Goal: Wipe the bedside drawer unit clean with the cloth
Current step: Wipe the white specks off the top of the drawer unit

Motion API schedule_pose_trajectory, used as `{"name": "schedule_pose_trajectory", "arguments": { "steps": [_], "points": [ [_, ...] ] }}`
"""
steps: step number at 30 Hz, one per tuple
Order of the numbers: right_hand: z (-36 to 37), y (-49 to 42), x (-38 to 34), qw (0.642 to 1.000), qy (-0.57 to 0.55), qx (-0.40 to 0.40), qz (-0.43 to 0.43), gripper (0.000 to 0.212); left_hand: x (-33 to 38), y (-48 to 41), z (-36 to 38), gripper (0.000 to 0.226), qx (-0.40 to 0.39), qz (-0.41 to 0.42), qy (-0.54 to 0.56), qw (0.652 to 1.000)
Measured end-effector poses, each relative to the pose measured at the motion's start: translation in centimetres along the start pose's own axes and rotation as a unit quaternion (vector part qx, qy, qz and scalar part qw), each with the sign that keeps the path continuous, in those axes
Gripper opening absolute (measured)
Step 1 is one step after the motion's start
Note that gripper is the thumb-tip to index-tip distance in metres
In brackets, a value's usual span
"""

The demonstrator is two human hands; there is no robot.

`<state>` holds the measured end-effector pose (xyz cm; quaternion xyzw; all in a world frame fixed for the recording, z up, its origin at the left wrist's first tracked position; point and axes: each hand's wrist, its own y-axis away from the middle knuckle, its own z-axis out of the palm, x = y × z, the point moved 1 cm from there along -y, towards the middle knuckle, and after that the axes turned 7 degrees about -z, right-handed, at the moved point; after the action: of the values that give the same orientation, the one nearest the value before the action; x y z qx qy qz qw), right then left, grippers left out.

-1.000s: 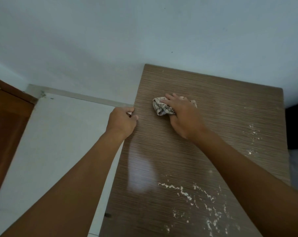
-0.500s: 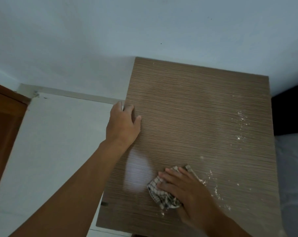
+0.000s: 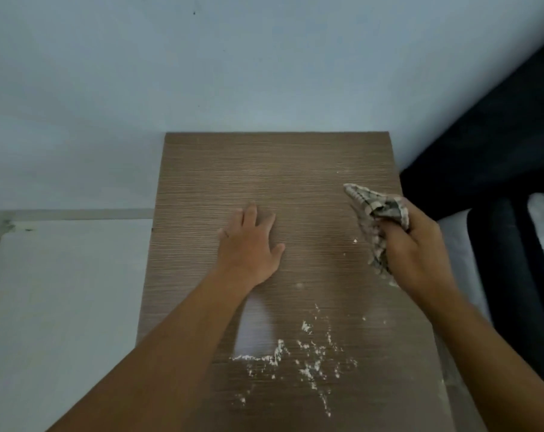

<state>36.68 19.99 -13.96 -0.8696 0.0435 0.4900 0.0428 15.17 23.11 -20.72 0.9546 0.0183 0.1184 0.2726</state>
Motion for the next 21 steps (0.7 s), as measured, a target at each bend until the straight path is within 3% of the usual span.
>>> {"name": "schedule_pose_trajectory", "arguments": {
  "steps": [6, 12, 21],
  "points": [
    [-2.4, -9.8, 4.3, 0.990, 0.143, -0.011, 0.001, 0.019, 2.3, -1.9, -0.7, 0.072, -0.020, -0.018, -0.024, 0.999],
    [-1.1, -17.9, 5.5, 0.959, 0.268, -0.033, -0.082, 0.037, 3.1, -3.1, -1.2, 0.070, -0.040, -0.037, -0.009, 0.998],
    [2.0, -18.4, 11.4, 0.950, 0.248, -0.132, -0.138, 0.045, 3.0, -3.3, -1.0, 0.069, -0.047, -0.044, 0.014, 0.998]
  ]
}}
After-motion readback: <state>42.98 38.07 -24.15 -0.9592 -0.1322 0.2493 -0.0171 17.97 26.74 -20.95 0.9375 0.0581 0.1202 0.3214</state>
